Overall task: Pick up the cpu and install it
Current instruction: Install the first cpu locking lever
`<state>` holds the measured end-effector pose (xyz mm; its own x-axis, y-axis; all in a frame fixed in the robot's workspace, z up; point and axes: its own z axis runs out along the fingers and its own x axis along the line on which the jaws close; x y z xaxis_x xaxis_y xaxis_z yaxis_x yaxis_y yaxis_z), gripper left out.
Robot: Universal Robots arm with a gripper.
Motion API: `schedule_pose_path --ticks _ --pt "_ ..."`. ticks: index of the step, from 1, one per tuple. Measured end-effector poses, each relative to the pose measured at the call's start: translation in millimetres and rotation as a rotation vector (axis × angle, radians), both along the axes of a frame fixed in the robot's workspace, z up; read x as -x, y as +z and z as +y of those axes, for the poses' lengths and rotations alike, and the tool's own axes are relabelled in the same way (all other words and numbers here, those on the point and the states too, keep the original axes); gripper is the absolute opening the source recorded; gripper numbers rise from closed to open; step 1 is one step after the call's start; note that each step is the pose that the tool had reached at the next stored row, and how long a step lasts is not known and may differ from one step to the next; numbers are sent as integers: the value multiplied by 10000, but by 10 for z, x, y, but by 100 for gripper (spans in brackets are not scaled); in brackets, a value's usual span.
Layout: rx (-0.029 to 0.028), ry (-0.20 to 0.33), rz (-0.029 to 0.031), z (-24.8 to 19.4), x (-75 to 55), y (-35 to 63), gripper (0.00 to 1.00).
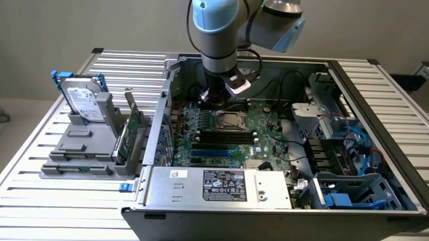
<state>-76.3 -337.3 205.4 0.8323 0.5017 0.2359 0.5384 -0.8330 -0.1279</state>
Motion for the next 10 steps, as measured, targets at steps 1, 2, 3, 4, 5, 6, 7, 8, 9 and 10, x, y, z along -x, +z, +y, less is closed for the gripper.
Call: schedule_pose_path --ticks 1,2,3,4,5,6,7,8,9,10 --pt "2 24 3 0 1 2 11" --pt "4 52 6 -1 2 5 11" --pt "5 89 8 0 3 7 11" --pt "3 126 7 0 3 7 11" --pt "2 156 8 0 4 7 11" --pt "2 170 7 1 4 7 11" --pt "3 174 8 1 4 8 11" --pt "6 174 10 1 5 9 11" --pt "4 174 9 5 5 8 11" --pt "5 174 9 7 5 9 11"
